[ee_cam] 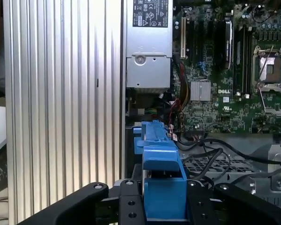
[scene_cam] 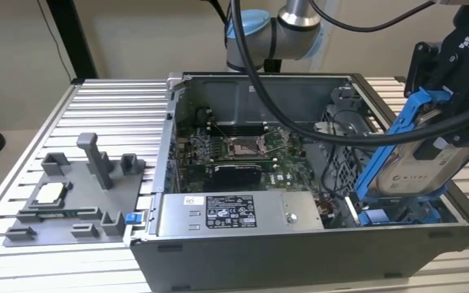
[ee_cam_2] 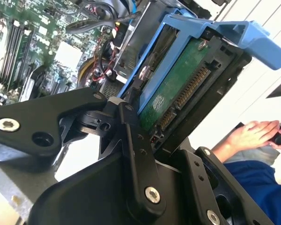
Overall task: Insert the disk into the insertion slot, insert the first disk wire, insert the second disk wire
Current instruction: 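Insert the disk into the insertion slot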
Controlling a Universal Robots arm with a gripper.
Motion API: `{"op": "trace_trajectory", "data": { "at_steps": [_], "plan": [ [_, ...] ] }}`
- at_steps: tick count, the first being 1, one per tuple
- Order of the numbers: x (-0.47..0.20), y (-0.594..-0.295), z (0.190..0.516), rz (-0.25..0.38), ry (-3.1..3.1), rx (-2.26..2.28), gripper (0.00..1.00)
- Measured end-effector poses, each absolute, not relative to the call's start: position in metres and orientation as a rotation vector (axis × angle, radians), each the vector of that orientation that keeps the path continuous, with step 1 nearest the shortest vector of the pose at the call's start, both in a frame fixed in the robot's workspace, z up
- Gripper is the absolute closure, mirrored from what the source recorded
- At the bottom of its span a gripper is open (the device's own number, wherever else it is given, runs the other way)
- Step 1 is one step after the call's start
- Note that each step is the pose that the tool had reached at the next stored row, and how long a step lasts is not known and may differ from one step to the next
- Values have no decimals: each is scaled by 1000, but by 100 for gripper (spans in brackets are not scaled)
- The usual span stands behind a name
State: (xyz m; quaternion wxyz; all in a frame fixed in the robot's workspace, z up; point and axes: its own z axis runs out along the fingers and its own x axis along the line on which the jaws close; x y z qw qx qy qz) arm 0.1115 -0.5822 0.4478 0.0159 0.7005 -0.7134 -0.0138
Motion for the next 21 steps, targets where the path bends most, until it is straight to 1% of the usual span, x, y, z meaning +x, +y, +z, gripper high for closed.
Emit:
{"op": "trace_trajectory", "data": {
  "at_steps": [16,21],
  "plan": [
    [112,-582,446,-43,-2219,2179,100],
    [112,-577,441,-43,-2220,2178,100]
  ]
}}
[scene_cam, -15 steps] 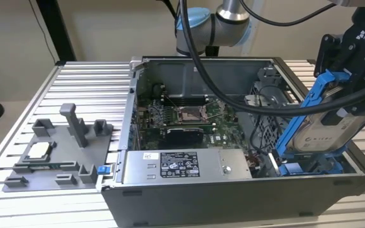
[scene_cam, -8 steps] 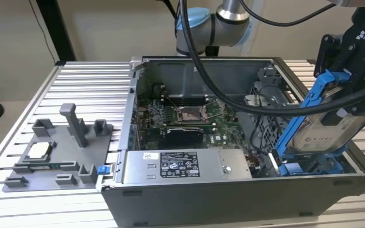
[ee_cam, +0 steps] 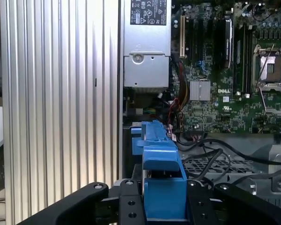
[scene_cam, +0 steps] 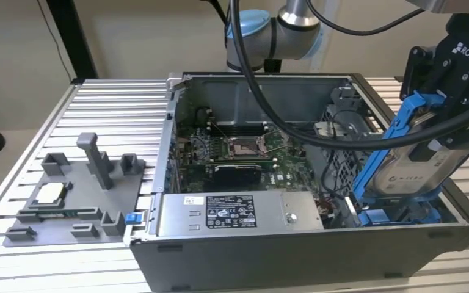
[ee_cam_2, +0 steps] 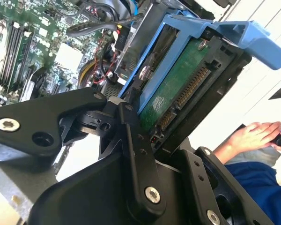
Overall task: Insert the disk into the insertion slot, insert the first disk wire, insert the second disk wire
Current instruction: 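Insert the disk into the insertion slot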
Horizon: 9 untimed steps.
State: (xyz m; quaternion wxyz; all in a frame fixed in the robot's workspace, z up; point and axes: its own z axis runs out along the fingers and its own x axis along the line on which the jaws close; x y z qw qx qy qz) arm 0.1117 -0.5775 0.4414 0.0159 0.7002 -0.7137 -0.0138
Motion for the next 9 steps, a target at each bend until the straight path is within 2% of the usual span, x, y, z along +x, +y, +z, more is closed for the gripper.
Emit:
{"op": "trace_trajectory", "data": {
  "at_steps": [9],
  "plan": [
    [125,-573,439,-42,-2220,2178,100]
  ]
}}
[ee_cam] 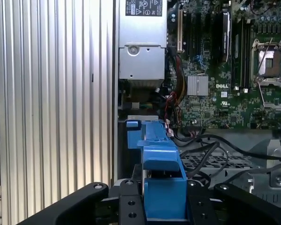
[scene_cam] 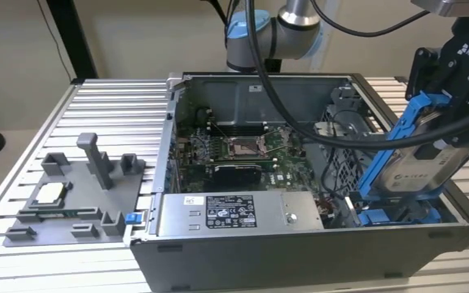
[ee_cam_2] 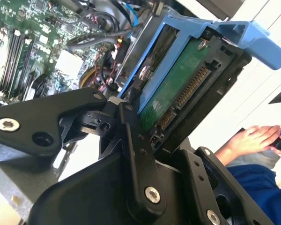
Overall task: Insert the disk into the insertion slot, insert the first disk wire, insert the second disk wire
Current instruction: 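Insert the disk into the insertion slot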
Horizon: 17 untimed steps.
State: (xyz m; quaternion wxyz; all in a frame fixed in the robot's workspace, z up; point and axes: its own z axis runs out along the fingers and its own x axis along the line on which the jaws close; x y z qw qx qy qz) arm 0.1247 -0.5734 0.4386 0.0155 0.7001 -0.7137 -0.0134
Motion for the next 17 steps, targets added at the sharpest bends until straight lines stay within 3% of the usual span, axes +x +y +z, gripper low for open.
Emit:
{"op": "trace_trajectory", "data": {
  "at_steps": [17],
  "plan": [
    [153,-573,436,-42,-2220,2178,100]
  ]
}}
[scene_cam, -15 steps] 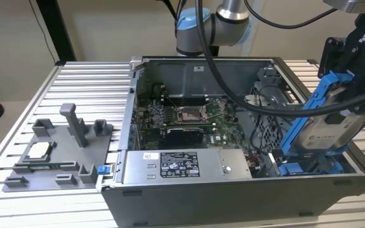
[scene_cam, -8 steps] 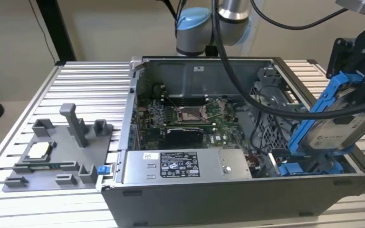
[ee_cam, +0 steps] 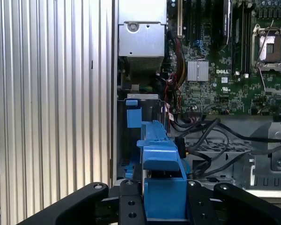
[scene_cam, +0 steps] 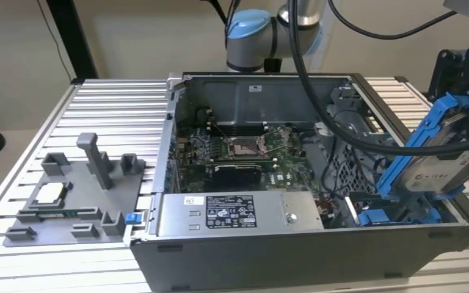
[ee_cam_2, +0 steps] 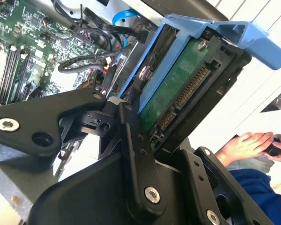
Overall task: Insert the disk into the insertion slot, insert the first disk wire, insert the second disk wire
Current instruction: 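Insert the disk into the insertion slot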
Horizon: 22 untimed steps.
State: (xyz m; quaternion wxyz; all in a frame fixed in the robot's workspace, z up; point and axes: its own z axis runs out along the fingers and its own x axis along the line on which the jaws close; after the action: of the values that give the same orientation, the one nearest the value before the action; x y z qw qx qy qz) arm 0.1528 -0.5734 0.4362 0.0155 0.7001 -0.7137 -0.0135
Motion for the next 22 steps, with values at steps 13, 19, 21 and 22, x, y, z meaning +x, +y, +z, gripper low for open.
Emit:
{"op": "trace_trajectory", "data": {
  "at_steps": [13,19,21,22],
  "plan": [
    [133,-573,433,-43,-2250,2148,100],
    [128,-573,427,-43,-2268,2129,100],
    [126,-573,424,-43,-2268,2129,100],
    [126,-573,422,-43,-2268,2129,100]
  ]
}}
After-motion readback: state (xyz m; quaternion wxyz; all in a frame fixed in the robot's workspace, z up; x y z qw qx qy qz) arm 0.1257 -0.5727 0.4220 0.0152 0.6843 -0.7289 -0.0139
